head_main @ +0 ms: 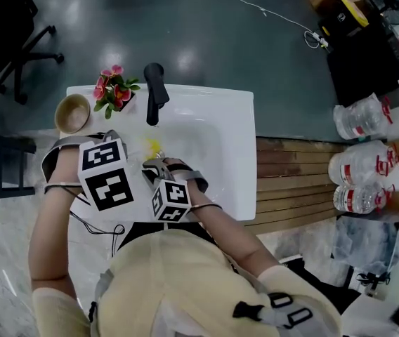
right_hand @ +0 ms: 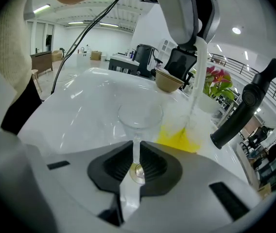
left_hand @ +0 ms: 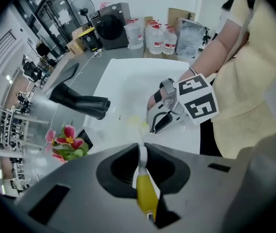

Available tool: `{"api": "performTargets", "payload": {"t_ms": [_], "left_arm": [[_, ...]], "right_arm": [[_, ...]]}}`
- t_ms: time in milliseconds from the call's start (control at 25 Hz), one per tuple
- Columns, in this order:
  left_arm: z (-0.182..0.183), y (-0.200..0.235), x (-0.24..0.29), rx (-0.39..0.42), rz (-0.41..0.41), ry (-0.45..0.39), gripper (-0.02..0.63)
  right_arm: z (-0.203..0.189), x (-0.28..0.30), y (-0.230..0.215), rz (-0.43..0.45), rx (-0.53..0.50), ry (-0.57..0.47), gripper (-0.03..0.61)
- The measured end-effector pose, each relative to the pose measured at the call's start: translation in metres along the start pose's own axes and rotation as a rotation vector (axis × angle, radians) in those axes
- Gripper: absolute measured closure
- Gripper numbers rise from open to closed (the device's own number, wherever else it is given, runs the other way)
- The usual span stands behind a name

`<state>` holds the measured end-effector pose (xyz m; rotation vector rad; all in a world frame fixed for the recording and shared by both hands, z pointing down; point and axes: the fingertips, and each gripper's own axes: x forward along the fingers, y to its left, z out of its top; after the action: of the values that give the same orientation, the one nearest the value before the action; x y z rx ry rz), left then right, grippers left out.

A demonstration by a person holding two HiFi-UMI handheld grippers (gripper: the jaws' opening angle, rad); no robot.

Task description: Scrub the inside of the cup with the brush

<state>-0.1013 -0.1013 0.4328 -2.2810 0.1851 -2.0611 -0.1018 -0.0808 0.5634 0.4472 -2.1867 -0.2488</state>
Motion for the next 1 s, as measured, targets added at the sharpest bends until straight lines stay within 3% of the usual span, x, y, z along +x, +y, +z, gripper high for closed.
{"api": "performTargets", "payload": {"t_ms": [160, 600, 800, 1000], "left_arm": [[-0.004, -0.002, 0.012, 0.011, -0.010, 0.040, 0.569], [-0.031, 0.013, 0.008, -0.111, 0.035, 0.035, 0.569], [-0.054, 0.020, 0.004, -0.146, 0.082, 0.086, 0.569], [-0.069, 0.016, 0.004, -0.196, 0.098, 0.086, 0.569]], "right_arm": [[0.000, 0.000, 0.001, -0.003, -0.009, 0.002, 0.528], [-0.001, 0.000, 0.001, 0.003, -0.001, 0.002, 0.528], [-0.002, -0.001, -0.001, 0.006, 0.017, 0.004, 0.528], [-0.004, 0.001, -0.002, 0.011, 0.035, 0.006, 0.528]]}}
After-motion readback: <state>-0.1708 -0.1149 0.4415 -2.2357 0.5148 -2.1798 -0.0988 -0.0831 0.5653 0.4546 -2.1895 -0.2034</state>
